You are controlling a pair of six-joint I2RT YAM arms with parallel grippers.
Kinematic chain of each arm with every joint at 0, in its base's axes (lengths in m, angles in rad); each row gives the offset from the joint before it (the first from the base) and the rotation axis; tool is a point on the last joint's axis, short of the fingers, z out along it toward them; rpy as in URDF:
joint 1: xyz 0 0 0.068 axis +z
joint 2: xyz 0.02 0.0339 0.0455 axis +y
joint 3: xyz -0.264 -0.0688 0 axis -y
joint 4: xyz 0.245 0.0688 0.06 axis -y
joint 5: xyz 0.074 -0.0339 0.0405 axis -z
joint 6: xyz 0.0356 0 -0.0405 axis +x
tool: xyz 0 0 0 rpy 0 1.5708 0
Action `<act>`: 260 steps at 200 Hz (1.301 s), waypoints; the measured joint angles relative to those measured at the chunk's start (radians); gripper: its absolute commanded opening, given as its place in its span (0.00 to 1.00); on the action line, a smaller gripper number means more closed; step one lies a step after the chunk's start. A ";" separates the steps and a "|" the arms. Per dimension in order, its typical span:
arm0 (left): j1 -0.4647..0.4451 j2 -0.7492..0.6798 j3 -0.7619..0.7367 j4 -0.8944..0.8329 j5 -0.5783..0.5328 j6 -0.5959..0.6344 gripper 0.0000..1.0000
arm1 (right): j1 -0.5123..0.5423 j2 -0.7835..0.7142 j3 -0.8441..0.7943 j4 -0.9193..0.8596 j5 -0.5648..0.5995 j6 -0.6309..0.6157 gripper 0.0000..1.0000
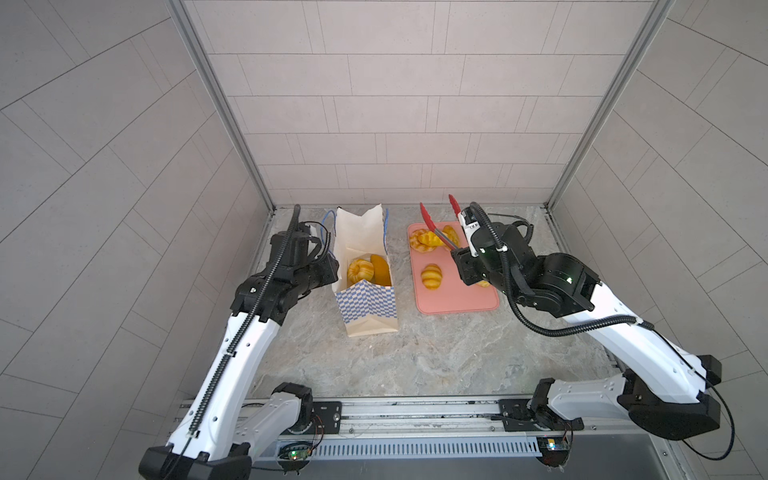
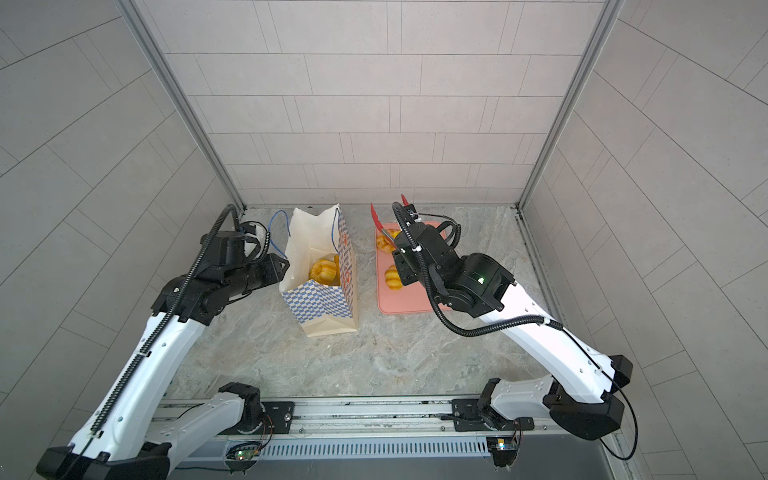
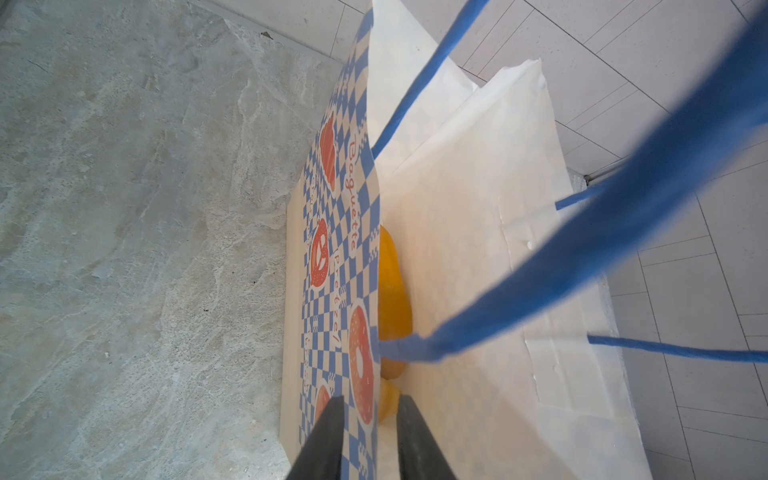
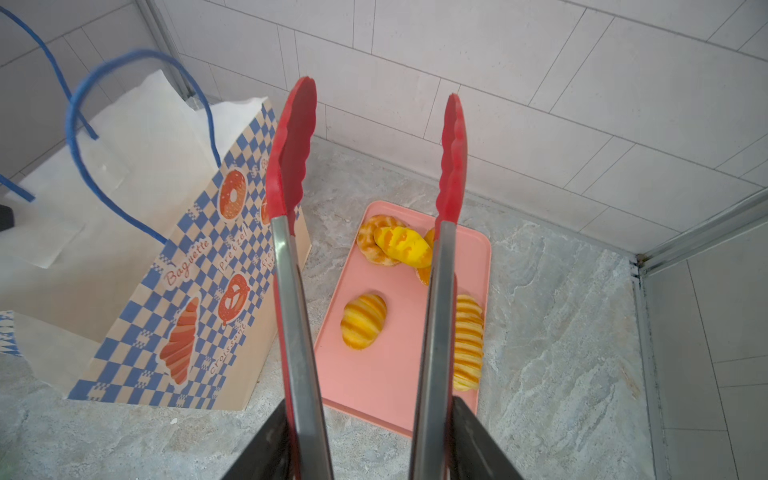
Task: Place the fake bread into the paper bag
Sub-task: 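Withdraw the empty right tongs from the bag back over the pink tray, then lower the right tongs onto the small ridged yellow roll and clamp it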
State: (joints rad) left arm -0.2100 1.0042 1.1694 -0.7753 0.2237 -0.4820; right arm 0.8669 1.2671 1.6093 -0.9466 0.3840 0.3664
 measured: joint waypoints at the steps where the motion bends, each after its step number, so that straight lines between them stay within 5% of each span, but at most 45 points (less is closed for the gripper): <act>1: 0.000 0.000 0.000 0.000 0.000 0.000 0.27 | 0.000 0.000 -0.001 0.000 -0.001 0.001 0.55; 260: 0.000 0.010 -0.003 0.001 0.000 0.001 0.25 | -0.083 -0.006 -0.356 0.137 -0.126 0.112 0.54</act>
State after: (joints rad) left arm -0.2100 1.0145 1.1667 -0.7742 0.2237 -0.4808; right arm 0.7837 1.2610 1.2537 -0.8097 0.2577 0.4782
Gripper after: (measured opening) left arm 0.250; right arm 0.538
